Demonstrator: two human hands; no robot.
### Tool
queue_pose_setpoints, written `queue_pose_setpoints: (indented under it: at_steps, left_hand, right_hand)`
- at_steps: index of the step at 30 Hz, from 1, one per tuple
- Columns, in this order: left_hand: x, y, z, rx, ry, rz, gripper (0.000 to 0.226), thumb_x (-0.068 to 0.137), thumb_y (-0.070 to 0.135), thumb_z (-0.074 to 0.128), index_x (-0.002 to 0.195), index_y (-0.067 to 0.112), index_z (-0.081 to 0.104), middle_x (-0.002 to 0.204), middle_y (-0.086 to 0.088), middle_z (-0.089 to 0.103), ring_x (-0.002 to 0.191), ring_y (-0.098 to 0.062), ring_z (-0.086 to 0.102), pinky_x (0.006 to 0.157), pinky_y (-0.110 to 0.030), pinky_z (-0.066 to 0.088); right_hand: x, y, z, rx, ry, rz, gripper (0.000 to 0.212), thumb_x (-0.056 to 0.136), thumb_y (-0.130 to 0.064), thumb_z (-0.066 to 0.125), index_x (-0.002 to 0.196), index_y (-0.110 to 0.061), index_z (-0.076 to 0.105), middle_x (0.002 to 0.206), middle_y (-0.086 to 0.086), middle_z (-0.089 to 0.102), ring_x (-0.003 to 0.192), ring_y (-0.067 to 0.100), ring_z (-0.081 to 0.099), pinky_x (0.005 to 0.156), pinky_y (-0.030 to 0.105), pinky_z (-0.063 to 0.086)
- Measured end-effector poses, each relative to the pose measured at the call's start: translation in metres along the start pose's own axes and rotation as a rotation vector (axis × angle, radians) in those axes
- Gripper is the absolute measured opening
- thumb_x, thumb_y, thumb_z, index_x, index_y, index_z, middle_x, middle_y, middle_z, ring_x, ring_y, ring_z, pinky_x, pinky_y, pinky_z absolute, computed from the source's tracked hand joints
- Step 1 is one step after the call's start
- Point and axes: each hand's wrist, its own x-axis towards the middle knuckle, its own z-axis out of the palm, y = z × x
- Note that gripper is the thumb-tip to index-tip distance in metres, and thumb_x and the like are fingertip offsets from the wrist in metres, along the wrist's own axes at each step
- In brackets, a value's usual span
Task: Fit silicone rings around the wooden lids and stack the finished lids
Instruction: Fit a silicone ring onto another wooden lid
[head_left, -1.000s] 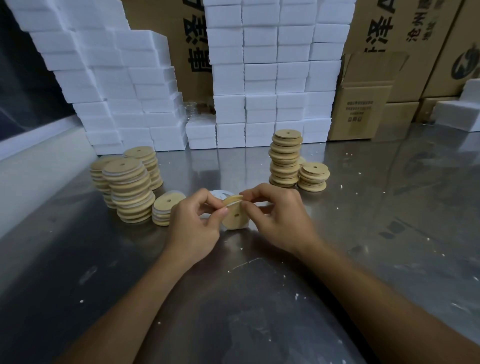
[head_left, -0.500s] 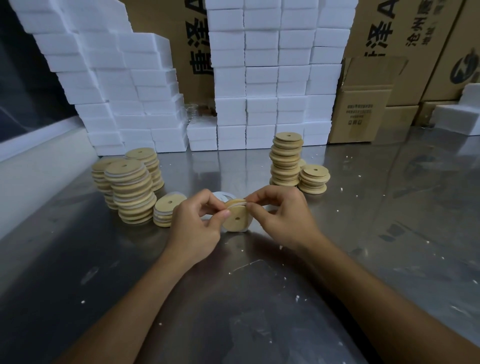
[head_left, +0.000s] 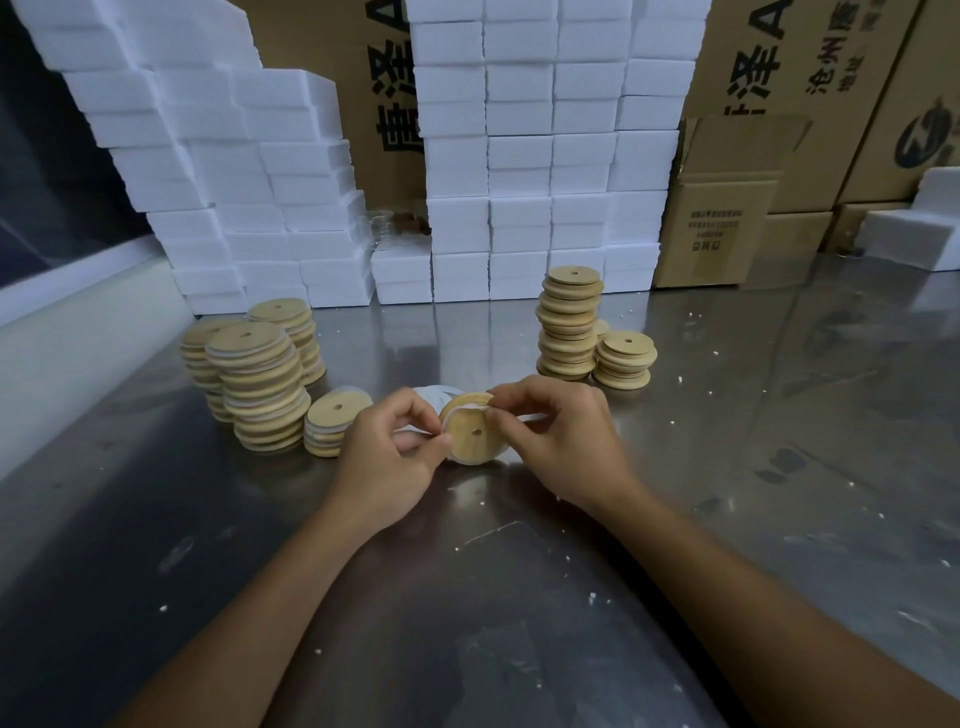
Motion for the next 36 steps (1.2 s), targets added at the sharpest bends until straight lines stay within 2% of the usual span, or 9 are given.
queue_pose_setpoints:
  at_steps: [2, 4, 7, 10, 13, 17, 27, 34, 36]
  left_hand:
    - [-0.0015, 0.0027, 0.0014, 0.001, 0.013, 0.044, 0.030, 0.081, -0.004, 0.071, 0.074, 0.023, 0.058, 0.080, -0.001, 0.067, 0.067, -0.020, 0.072, 0.066, -0.036, 0.057]
    - [-0.0028, 0.0051, 0.0028, -0.010, 0.025, 0.080, 0.028, 0.083, 0.002, 0.072, 0.077, 0.027, 0.060, 0.082, 0.006, 0.067, 0.068, -0.018, 0.072, 0.064, -0.035, 0.059]
    - [-0.0033, 0.0067, 0.0026, -0.021, 0.053, 0.110, 0.026, 0.082, 0.000, 0.073, 0.077, 0.024, 0.063, 0.078, 0.007, 0.069, 0.067, -0.013, 0.071, 0.059, -0.029, 0.059]
    - [-0.0018, 0.0079, 0.0009, 0.003, 0.068, 0.132, 0.028, 0.079, -0.003, 0.075, 0.075, 0.022, 0.063, 0.077, 0.008, 0.070, 0.066, -0.007, 0.068, 0.059, -0.018, 0.055]
    - [-0.0008, 0.0087, 0.0011, 0.029, 0.066, 0.137, 0.030, 0.077, -0.003, 0.076, 0.074, 0.023, 0.063, 0.079, 0.010, 0.070, 0.067, -0.004, 0.067, 0.063, -0.014, 0.052]
    - [0.0006, 0.0083, 0.0014, 0.037, 0.053, 0.143, 0.030, 0.076, -0.002, 0.077, 0.073, 0.025, 0.063, 0.077, 0.014, 0.071, 0.070, -0.003, 0.067, 0.066, -0.012, 0.051]
    - [0.0012, 0.0087, -0.0023, 0.037, 0.035, 0.172, 0.031, 0.076, -0.003, 0.077, 0.076, 0.025, 0.064, 0.081, 0.014, 0.072, 0.077, -0.005, 0.069, 0.073, -0.014, 0.052]
    - [0.0011, 0.0053, -0.0042, -0.101, 0.023, 0.093, 0.028, 0.077, -0.008, 0.074, 0.077, 0.018, 0.063, 0.077, 0.013, 0.072, 0.073, -0.005, 0.070, 0.067, -0.014, 0.052]
    - [0.0012, 0.0048, -0.0039, -0.128, 0.012, 0.075, 0.027, 0.078, -0.008, 0.073, 0.078, 0.017, 0.063, 0.078, 0.011, 0.073, 0.074, -0.005, 0.071, 0.066, -0.014, 0.052]
  right_hand:
    - [-0.0006, -0.0014, -0.0003, -0.016, -0.012, -0.032, 0.005, 0.086, -0.011, 0.075, 0.090, -0.009, 0.076, 0.092, -0.002, 0.077, 0.086, 0.006, 0.072, 0.071, 0.029, 0.061]
    - [-0.0010, -0.0039, -0.0005, -0.040, -0.031, -0.069, 0.006, 0.086, -0.013, 0.074, 0.091, -0.011, 0.077, 0.097, -0.004, 0.076, 0.091, 0.004, 0.071, 0.071, 0.026, 0.061]
    - [-0.0004, -0.0077, -0.0012, -0.074, -0.069, -0.110, 0.006, 0.089, -0.015, 0.071, 0.092, -0.012, 0.075, 0.101, -0.005, 0.076, 0.095, 0.007, 0.070, 0.072, 0.024, 0.060]
    - [0.0002, -0.0098, -0.0023, -0.099, -0.099, -0.126, 0.007, 0.091, -0.016, 0.069, 0.094, -0.011, 0.074, 0.097, -0.003, 0.075, 0.091, 0.008, 0.069, 0.071, 0.023, 0.059]
    - [0.0008, -0.0097, -0.0025, -0.087, -0.097, -0.093, 0.007, 0.091, -0.015, 0.068, 0.095, -0.011, 0.072, 0.091, -0.004, 0.074, 0.087, 0.005, 0.068, 0.068, 0.018, 0.056]
    - [0.0010, -0.0096, -0.0003, -0.026, -0.068, -0.013, 0.004, 0.090, -0.013, 0.069, 0.090, -0.010, 0.072, 0.084, -0.005, 0.074, 0.080, 0.002, 0.067, 0.064, 0.013, 0.051]
    - [0.0027, -0.0066, 0.0010, -0.001, -0.060, 0.042, 0.003, 0.086, -0.013, 0.071, 0.085, -0.012, 0.073, 0.082, -0.006, 0.074, 0.077, 0.006, 0.070, 0.068, 0.018, 0.054]
    - [-0.0002, -0.0030, 0.0026, 0.044, -0.115, 0.069, 0.004, 0.088, -0.015, 0.073, 0.090, -0.012, 0.073, 0.087, -0.008, 0.075, 0.079, 0.004, 0.072, 0.070, 0.018, 0.056]
    - [0.0004, -0.0021, 0.0020, 0.061, -0.119, 0.083, 0.005, 0.087, -0.014, 0.075, 0.091, -0.011, 0.074, 0.089, -0.006, 0.075, 0.080, 0.005, 0.073, 0.073, 0.022, 0.059]
